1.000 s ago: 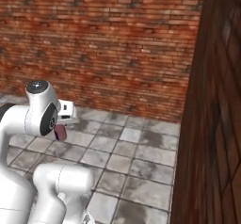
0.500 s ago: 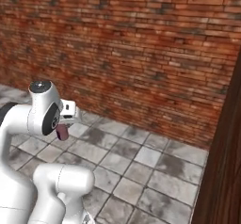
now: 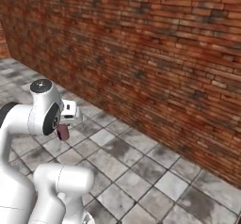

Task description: There is a wine glass and glass cup on the dining counter. Place the wine bottle next to the wine glass and the juice bottle next to the glass cup.

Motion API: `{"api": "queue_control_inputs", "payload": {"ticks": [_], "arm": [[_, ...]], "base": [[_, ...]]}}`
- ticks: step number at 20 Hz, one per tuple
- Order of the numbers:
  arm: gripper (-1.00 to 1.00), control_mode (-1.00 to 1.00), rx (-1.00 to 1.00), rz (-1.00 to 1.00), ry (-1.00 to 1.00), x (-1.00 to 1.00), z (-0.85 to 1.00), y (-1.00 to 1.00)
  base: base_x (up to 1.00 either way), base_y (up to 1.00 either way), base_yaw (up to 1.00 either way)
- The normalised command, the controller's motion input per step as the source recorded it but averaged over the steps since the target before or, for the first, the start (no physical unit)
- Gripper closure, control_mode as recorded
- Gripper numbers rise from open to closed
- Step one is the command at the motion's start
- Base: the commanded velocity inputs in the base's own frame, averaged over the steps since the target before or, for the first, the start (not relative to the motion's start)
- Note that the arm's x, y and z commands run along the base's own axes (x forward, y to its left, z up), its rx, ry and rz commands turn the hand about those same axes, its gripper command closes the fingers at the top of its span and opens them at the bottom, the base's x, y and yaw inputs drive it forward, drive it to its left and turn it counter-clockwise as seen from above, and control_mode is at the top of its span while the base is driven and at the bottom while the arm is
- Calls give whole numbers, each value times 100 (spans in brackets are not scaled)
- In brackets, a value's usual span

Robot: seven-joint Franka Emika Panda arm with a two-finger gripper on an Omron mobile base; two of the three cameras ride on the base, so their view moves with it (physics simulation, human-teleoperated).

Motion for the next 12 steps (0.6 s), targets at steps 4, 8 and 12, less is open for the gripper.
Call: {"api": "queue_control_inputs", "payload": {"ticks": [4, 8, 12], "arm": [[100, 100, 0, 0, 0, 0, 0, 0], [100, 100, 0, 0, 0, 0, 0, 0], [100, 100, 0, 0, 0, 0, 0, 0]], "base": [[70, 0, 49], [66, 0, 52], [61, 0, 55]]}}
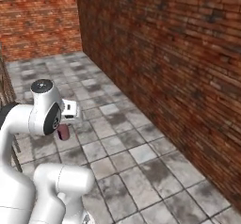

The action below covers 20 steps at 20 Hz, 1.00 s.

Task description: There is a wine glass and glass cup on the dining counter. Place the wine bottle next to the wine glass and the juice bottle next to the glass cup.

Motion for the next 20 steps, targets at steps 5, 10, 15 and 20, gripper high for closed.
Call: {"api": "queue_control_inputs", "payload": {"ticks": [5, 10, 15, 20], "arm": [[100, 100, 0, 0, 0, 0, 0, 0], [100, 100, 0, 0, 0, 0, 0, 0], [100, 100, 0, 0, 0, 0, 0, 0], [100, 100, 0, 0, 0, 0, 0, 0]], "base": [[63, 0, 54], [81, 0, 21], [87, 0, 7], [87, 0, 8]]}}
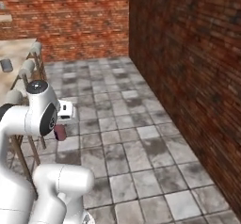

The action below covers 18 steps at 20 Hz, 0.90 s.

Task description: There is a wine glass and glass cup on the dining counter. Place the wine bottle next to the wine glass and the juice bottle next to the glass cup.

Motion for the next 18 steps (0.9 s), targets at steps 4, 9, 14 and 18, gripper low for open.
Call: {"api": "queue_control_inputs", "payload": {"ticks": [4, 9, 14, 18], "arm": [[100, 100, 0, 0, 0, 0, 0, 0], [100, 100, 0, 0, 0, 0, 0, 0], [100, 100, 0, 0, 0, 0, 0, 0], [100, 100, 0, 0, 0, 0, 0, 0]], "base": [[88, 0, 11], [88, 0, 14], [89, 0, 13], [89, 0, 13]]}}
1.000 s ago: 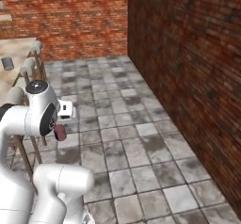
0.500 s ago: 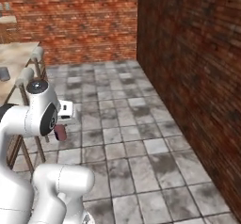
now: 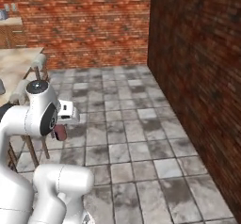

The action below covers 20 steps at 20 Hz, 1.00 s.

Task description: There is a wine glass and glass cup on the dining counter. Place the wine bottle next to the wine glass and the juice bottle next to the glass cup.

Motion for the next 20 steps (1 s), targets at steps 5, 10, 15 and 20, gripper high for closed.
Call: {"api": "queue_control_inputs", "payload": {"ticks": [5, 10, 15, 20], "arm": [[100, 100, 0, 0, 0, 0, 0, 0], [100, 100, 0, 0, 0, 0, 0, 0], [100, 100, 0, 0, 0, 0, 0, 0], [100, 100, 0, 0, 0, 0, 0, 0]], "base": [[89, 0, 13], [89, 0, 15], [88, 0, 16], [88, 0, 17]]}}
